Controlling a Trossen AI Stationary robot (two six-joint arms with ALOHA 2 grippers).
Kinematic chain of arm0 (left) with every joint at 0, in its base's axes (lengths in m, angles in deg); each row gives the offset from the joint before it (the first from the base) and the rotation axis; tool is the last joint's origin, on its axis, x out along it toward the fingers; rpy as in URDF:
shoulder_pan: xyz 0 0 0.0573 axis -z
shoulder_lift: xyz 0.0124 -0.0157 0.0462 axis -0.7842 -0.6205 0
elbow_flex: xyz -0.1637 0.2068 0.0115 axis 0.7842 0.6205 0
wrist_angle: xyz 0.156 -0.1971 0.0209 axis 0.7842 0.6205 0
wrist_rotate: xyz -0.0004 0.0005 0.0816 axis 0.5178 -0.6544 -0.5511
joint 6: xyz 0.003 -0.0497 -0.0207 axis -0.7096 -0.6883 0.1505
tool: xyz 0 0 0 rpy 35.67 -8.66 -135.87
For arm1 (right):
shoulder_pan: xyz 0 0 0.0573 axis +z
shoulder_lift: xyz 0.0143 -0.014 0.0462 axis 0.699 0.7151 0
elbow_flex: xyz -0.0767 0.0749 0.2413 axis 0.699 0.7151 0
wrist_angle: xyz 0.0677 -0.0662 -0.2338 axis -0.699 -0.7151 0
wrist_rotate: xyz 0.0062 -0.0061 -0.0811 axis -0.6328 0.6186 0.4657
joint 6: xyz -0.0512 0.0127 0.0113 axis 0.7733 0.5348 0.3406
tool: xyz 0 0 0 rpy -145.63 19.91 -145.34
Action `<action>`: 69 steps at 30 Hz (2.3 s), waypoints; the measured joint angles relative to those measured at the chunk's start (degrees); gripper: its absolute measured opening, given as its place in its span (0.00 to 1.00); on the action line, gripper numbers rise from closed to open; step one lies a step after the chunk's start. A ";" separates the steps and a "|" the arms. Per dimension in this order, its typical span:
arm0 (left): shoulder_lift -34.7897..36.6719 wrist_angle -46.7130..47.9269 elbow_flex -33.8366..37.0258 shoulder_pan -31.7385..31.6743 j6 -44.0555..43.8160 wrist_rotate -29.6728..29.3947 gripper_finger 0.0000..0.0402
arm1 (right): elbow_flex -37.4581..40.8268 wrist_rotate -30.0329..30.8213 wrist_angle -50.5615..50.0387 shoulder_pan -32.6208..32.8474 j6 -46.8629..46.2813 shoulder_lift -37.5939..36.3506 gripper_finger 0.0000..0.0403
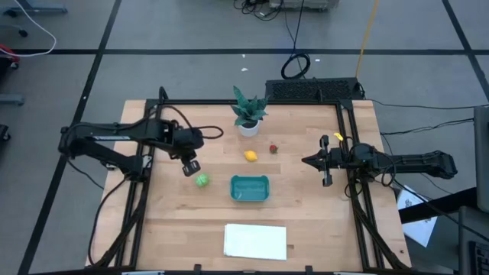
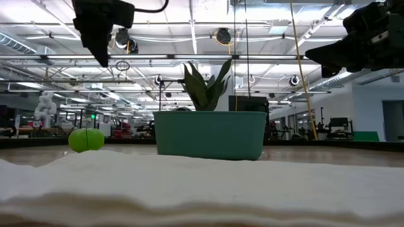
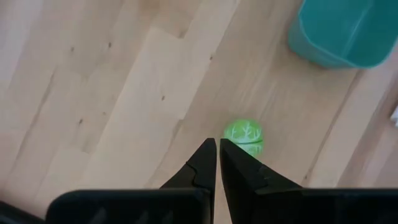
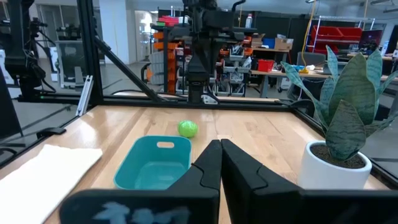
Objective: Pick and placing Produce into tupperware
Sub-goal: Put the green cabbage into the green bin
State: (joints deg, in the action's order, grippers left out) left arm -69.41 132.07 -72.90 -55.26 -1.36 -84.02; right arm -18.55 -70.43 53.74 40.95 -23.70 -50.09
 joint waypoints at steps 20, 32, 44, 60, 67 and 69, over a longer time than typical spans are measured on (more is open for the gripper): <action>-2.41 -1.39 -0.04 5.22 -5.93 6.96 0.06 | 0.00 0.01 -0.04 0.00 -0.02 0.23 0.00; -3.59 -2.60 0.04 7.50 -5.48 5.60 0.06 | 0.00 0.00 -0.04 0.00 -0.02 0.24 0.00; -3.48 -2.17 0.04 7.48 -4.67 5.40 0.07 | 0.00 0.01 -0.04 0.00 -0.02 0.23 0.00; -3.46 -3.60 0.04 8.68 -3.06 5.78 0.43 | 0.00 0.01 -0.04 0.00 -0.04 0.25 0.00; -4.04 -3.46 0.57 8.73 -6.01 5.89 0.69 | 0.00 -0.01 -0.04 0.00 -0.04 0.24 0.00; -4.84 -3.19 1.29 8.74 -6.48 5.88 0.73 | 0.00 0.00 -0.04 0.00 -0.07 0.23 0.00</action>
State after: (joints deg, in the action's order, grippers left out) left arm -74.25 128.88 -71.61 -46.52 -7.84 -78.14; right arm -18.55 -70.43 53.69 40.95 -23.76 -49.86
